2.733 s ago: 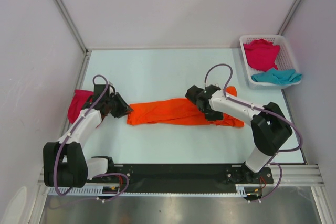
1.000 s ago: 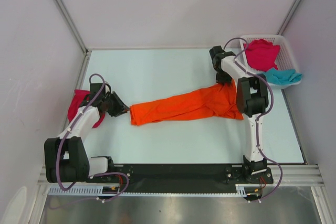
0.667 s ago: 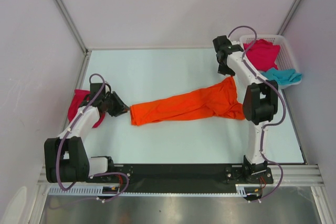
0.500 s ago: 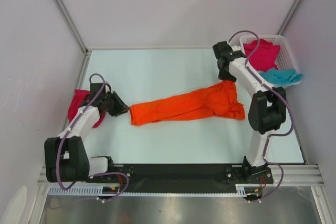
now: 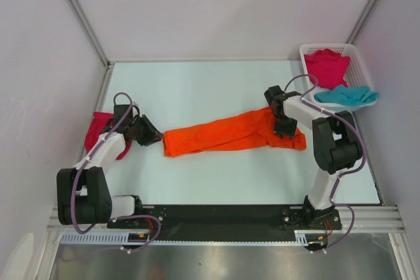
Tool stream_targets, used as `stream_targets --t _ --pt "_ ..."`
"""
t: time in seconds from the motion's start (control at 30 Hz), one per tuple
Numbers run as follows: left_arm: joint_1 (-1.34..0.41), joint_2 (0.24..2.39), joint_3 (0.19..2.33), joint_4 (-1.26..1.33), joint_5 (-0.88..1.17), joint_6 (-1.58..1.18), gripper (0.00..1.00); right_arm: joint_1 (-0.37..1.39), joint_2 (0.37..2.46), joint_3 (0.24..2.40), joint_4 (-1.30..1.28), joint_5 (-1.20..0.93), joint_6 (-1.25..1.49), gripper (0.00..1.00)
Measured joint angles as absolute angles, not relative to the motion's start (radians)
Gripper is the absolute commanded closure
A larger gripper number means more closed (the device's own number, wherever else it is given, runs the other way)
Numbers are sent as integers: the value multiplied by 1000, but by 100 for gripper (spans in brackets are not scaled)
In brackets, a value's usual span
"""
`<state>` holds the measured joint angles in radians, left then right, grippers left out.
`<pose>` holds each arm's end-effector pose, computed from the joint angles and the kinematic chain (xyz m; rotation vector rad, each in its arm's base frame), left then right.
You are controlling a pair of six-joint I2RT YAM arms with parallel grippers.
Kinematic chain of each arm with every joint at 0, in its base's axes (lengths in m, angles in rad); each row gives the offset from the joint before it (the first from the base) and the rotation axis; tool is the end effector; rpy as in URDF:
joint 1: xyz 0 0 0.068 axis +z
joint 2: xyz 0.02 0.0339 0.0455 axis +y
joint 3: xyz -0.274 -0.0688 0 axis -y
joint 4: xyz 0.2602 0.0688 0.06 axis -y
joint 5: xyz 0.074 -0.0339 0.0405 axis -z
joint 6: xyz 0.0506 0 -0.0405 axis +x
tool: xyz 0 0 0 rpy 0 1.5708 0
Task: Fold and stack the t-shirts
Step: Rotate the tshirt 45 degrees
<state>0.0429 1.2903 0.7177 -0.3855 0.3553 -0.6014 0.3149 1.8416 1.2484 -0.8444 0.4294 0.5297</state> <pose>0.2657 -0.0062 0.1869 -0.6752 2.4839 -0.6676 0.3474 0.0910 0.1629 0.3414 2.7858 -0.4815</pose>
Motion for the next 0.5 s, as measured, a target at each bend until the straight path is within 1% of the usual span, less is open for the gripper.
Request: stream_targets --t 0.3,0.5 --pt "44 1298 715 -374 376 -601 73 336 1697 1182 -865 437 582 57" --pt "44 1302 713 -366 381 -602 72 339 1685 1192 -887 456 592 57"
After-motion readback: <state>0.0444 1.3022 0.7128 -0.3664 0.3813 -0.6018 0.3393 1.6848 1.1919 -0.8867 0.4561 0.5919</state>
